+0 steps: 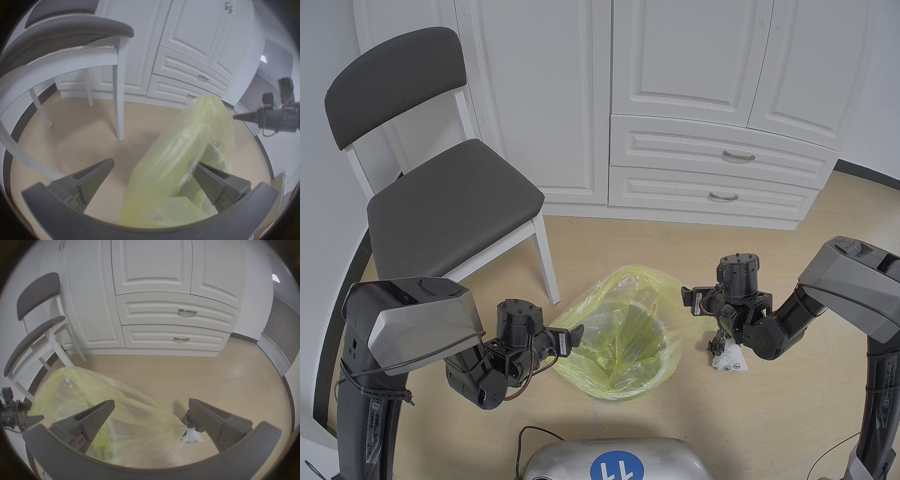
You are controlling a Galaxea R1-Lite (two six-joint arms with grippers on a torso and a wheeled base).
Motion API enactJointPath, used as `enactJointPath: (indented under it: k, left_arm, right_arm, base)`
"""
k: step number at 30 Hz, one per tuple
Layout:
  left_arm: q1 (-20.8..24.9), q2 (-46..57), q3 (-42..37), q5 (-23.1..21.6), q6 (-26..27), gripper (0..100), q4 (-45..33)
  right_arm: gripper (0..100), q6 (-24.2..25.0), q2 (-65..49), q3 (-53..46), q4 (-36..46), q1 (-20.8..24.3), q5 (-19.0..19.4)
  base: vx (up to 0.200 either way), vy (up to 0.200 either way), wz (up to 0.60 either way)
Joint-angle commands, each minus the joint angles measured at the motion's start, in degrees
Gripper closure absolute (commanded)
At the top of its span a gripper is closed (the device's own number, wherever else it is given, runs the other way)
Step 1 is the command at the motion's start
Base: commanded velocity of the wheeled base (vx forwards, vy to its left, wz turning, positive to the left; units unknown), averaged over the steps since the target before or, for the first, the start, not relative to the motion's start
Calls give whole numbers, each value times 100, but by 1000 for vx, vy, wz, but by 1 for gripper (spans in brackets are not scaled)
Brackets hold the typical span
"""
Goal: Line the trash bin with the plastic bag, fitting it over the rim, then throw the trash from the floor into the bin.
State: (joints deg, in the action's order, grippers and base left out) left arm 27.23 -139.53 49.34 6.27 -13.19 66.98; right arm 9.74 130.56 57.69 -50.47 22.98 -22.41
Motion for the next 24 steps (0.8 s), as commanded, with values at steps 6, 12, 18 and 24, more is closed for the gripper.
enactJointPath:
  k: [6, 12, 18, 24]
  left_arm:
    - [-218, -48, 709, 244, -298, 0, -624]
    - [-412, -250, 999, 252, -342, 0, -633]
    - [-491, -276, 1148, 252, -368, 0, -826]
    - [-544, -364, 1482, 463, -579, 0, -1160]
  right_arm:
    - [0, -69, 655, 278, -24, -118, 8]
    - [0, -34, 918, 472, -51, -145, 8]
    - [0, 186, 1235, 946, -68, -206, -27]
    - [0, 626, 1455, 1526, -68, -250, -53]
  base:
    - [0, 0, 0]
    - [0, 0, 0]
    - [0, 0, 0]
    - [0, 0, 0]
